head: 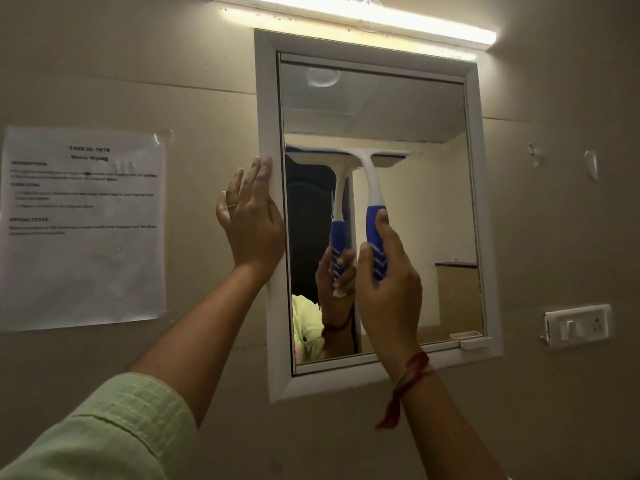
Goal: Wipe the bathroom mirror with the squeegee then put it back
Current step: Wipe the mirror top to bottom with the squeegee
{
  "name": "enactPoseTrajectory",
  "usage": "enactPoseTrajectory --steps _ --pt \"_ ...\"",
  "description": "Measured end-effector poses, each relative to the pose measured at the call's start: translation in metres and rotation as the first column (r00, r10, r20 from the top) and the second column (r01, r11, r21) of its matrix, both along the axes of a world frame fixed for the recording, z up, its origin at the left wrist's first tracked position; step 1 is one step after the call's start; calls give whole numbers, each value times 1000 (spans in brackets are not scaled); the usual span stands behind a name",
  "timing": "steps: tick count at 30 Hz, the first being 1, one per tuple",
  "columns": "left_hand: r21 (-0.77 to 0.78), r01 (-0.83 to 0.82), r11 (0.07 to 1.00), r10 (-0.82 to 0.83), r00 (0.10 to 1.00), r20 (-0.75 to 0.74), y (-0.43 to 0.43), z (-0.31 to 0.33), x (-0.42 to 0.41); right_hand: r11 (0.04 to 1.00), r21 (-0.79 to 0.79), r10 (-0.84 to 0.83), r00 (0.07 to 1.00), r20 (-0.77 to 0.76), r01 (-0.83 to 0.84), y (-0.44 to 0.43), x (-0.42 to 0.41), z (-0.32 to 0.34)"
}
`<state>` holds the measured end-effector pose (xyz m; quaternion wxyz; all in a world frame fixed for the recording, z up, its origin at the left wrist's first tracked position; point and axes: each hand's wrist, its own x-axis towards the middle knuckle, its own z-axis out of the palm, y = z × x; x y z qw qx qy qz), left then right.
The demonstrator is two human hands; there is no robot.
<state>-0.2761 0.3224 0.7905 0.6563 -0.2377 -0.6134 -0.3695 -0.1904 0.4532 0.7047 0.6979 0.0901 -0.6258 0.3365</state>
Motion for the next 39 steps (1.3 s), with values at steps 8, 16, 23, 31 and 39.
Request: enactPoseTrajectory --steps 8,16,23,31,39 --pt "-14 17 1000 -17 1000 3 -1 -8 -1 1000 -2 -17 1000 -19 17 2 0 32" --pt "-26 28 999 -27 1000 6 0 -11 -2 1000 20 16 999 39 -17 1 3 -21" --pt "-14 40 999 -40 999 8 -1 -11 1 999 19 -28 1000 12 28 7 6 19" --pt "-14 58 998 -58 998 -19 -1 -11 -3 999 29 39 997 64 -41 2 9 -35" --pt "-9 64 998 -64 998 -12 -2 -12 -3 999 17 31 999 22 -31 4 5 -6"
